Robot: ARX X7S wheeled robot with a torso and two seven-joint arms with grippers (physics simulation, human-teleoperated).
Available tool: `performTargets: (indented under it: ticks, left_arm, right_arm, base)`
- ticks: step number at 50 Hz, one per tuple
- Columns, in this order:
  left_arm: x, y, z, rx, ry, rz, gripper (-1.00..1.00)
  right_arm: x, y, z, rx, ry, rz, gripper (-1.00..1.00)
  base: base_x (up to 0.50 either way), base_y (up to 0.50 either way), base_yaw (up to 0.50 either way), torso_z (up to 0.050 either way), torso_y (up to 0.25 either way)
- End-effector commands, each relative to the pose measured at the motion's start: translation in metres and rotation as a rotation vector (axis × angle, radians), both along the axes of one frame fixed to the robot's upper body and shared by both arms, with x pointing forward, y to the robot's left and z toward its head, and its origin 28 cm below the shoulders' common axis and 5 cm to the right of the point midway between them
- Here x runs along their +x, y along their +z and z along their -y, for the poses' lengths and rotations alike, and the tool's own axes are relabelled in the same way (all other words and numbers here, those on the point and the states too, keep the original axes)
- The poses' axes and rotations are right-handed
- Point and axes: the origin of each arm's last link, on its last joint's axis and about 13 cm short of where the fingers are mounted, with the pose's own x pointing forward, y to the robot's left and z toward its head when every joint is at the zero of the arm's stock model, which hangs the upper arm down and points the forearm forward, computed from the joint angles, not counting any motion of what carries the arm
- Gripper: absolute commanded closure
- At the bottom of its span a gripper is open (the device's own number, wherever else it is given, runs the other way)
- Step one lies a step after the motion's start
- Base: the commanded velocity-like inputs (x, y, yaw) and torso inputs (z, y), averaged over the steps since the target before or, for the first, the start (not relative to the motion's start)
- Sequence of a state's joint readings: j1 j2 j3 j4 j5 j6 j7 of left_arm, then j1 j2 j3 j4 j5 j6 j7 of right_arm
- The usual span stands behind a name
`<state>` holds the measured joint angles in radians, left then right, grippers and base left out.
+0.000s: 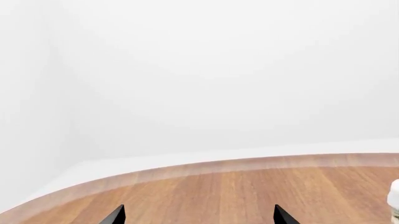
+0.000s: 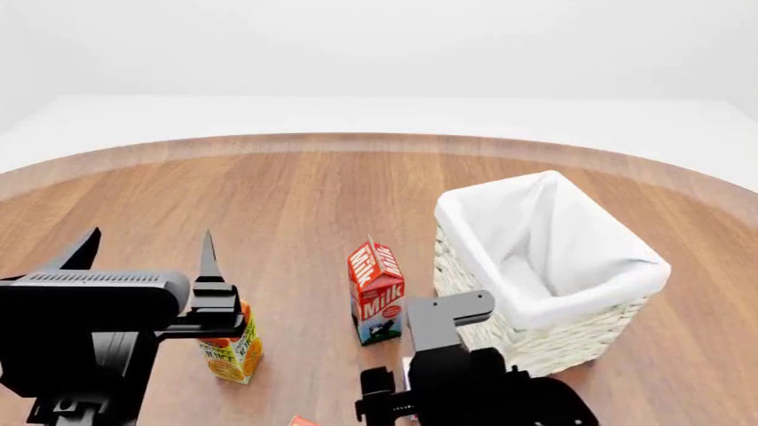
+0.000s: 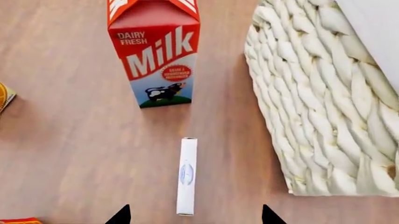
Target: Pick up the cream cheese box and the butter, and put them in the basket.
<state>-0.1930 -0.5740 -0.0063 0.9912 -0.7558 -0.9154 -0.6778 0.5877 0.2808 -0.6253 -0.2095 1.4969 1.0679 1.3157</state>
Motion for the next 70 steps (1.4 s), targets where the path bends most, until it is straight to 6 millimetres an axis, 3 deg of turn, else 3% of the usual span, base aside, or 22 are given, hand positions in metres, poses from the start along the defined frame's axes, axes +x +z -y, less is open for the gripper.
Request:
performTargets:
  ticks: [1,27,70]
  left_arm:
    - [0.000,0.000,0.000,0.000,-0.002,0.001,-1.00]
    - [0.000,0.001,-0.001,-0.001,-0.001,0.004,-1.00]
    - [0.000,0.001,-0.001,0.002,-0.004,0.006,-1.00]
  right_arm:
    - [0.005,-0.011,-0.002,-0.011,0.005,-0.025,-1.00]
    - [0.015,-0.029,-0.005,0.052,0.048,0.019,-1.00]
    - [0.029,-0.065,-0.004,-0.040,-0.001,-0.046,-1.00]
  base:
    - [0.00,0.00,0.00,0.000,0.000]
    - [0.00,0.00,0.00,0.000,0.000]
    - [0.00,0.00,0.00,0.000,0.000]
